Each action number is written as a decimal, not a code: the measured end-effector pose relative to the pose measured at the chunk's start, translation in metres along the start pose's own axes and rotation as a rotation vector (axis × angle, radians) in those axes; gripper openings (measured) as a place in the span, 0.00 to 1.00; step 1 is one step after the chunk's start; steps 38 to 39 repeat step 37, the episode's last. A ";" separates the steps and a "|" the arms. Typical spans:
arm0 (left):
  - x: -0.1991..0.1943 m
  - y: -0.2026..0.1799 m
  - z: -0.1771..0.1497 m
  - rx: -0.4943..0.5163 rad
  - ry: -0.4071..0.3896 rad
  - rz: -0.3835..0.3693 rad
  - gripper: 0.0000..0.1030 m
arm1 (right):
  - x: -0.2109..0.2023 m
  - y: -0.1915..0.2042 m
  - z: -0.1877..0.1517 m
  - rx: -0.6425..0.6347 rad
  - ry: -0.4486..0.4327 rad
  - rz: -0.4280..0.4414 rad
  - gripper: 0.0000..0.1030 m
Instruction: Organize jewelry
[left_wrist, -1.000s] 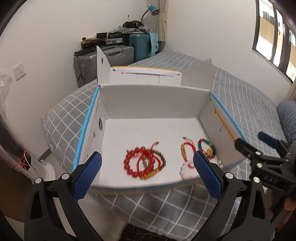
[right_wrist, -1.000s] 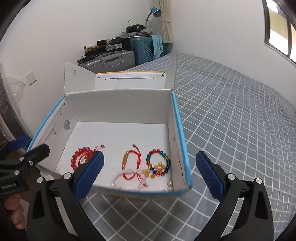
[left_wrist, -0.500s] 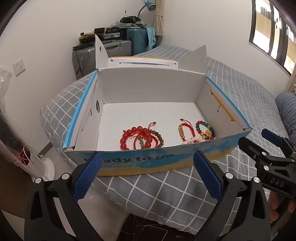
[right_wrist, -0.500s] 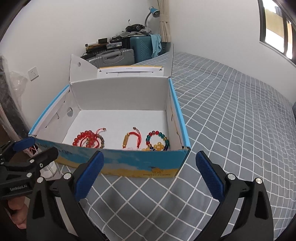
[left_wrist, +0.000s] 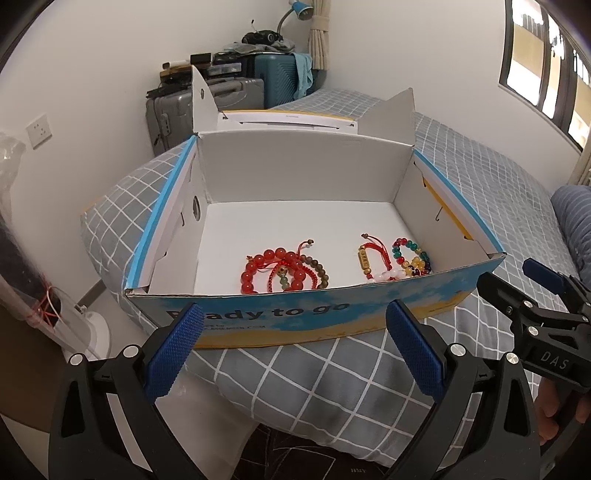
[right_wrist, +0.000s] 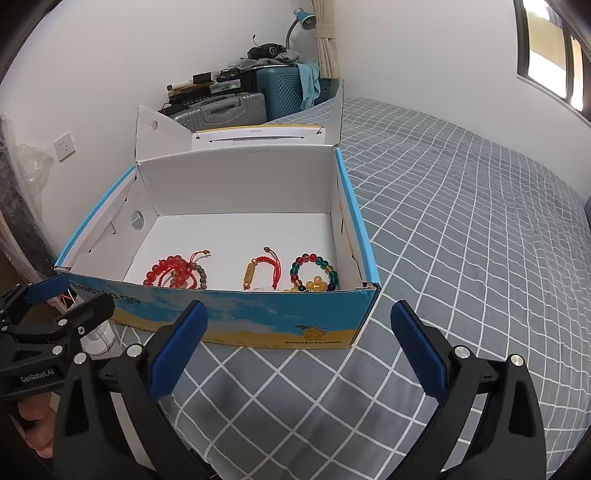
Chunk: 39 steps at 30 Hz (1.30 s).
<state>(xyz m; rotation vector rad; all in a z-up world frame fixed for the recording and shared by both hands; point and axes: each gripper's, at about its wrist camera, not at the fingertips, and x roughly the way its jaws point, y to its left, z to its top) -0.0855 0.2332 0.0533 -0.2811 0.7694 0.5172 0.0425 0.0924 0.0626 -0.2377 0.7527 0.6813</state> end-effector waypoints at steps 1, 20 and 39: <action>0.000 0.000 0.000 0.001 0.000 0.002 0.95 | 0.000 0.000 0.000 -0.001 0.001 -0.002 0.93; 0.001 -0.001 0.001 0.008 0.001 0.018 0.95 | 0.005 0.001 0.000 -0.007 0.017 -0.010 0.93; 0.002 0.000 0.001 0.006 0.006 0.032 0.95 | 0.004 0.001 -0.001 -0.005 0.017 -0.007 0.93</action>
